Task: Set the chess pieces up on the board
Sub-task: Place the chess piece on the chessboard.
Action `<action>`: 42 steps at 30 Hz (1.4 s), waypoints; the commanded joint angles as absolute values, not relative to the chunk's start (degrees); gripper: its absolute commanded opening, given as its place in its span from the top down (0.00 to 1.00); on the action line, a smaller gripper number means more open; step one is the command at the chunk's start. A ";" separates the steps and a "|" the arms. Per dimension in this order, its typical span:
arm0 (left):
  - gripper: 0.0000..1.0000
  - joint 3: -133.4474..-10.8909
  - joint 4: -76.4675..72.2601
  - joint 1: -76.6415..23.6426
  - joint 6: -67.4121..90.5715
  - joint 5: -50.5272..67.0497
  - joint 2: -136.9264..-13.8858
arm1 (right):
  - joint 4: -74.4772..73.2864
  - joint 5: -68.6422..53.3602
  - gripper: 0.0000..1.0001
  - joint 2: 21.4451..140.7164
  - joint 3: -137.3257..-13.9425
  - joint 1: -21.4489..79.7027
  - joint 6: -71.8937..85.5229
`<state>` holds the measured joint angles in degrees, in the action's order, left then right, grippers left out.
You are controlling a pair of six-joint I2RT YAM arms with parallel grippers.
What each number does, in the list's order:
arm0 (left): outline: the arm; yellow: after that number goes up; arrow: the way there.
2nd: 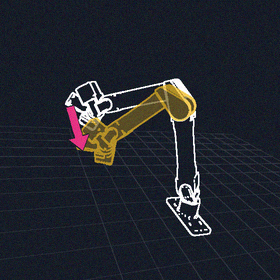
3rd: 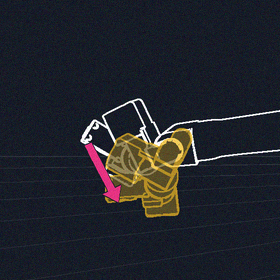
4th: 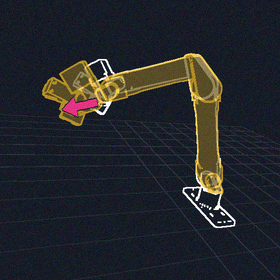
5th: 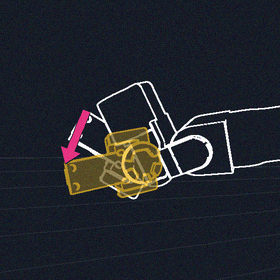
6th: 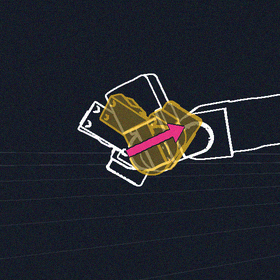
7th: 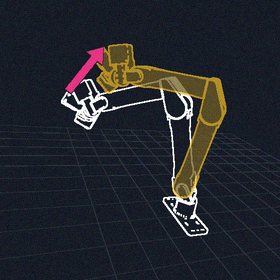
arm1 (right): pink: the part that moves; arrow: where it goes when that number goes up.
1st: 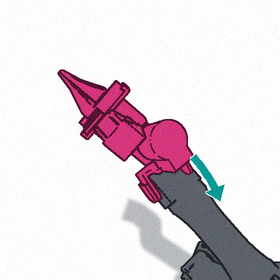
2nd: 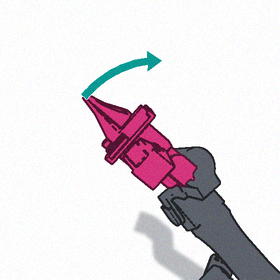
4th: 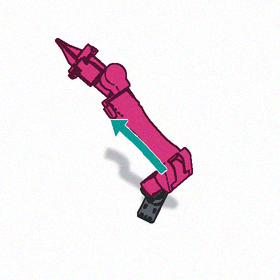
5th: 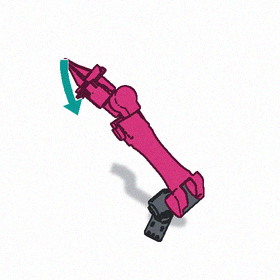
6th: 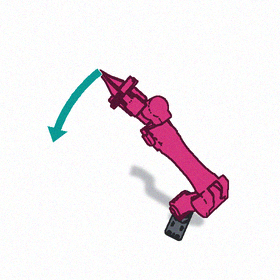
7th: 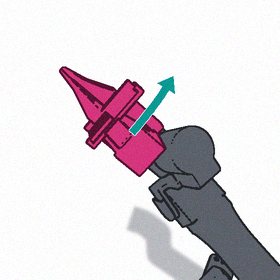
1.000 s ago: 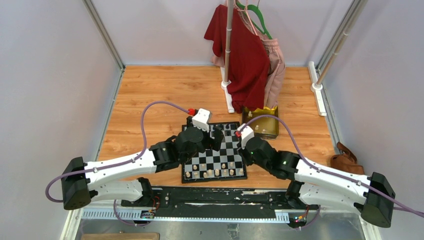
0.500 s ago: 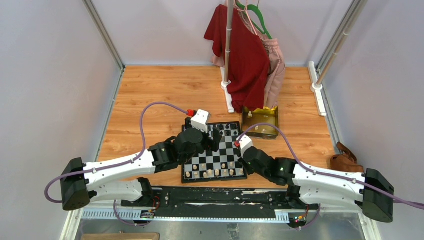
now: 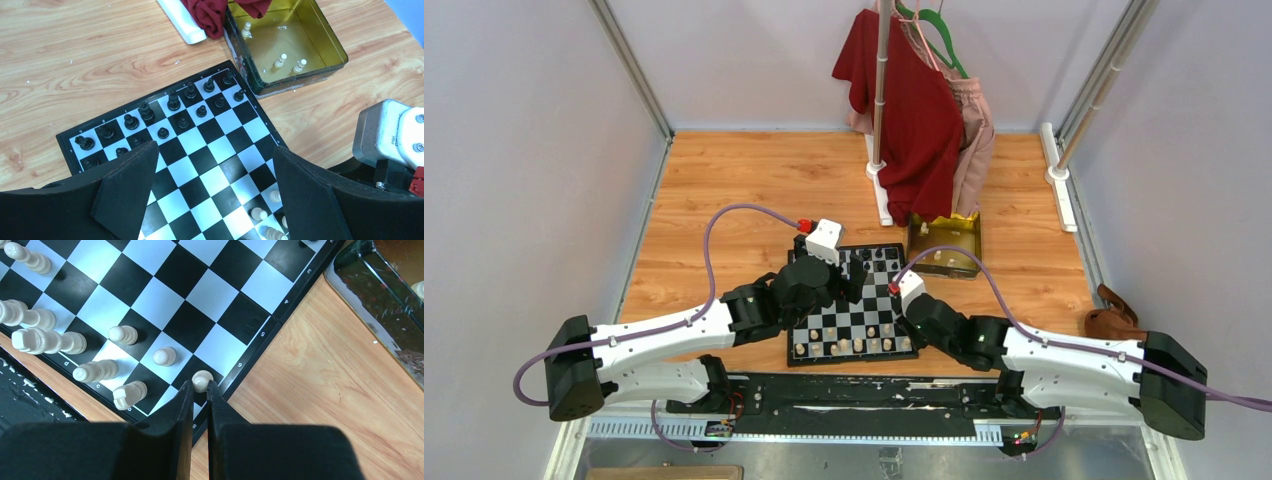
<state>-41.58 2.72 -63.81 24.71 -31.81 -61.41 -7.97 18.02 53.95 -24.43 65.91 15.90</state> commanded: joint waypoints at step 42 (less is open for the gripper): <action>0.10 -40.69 0.79 -63.48 25.05 -33.84 -61.96 | -8.18 16.97 0.95 58.22 -25.42 66.97 19.46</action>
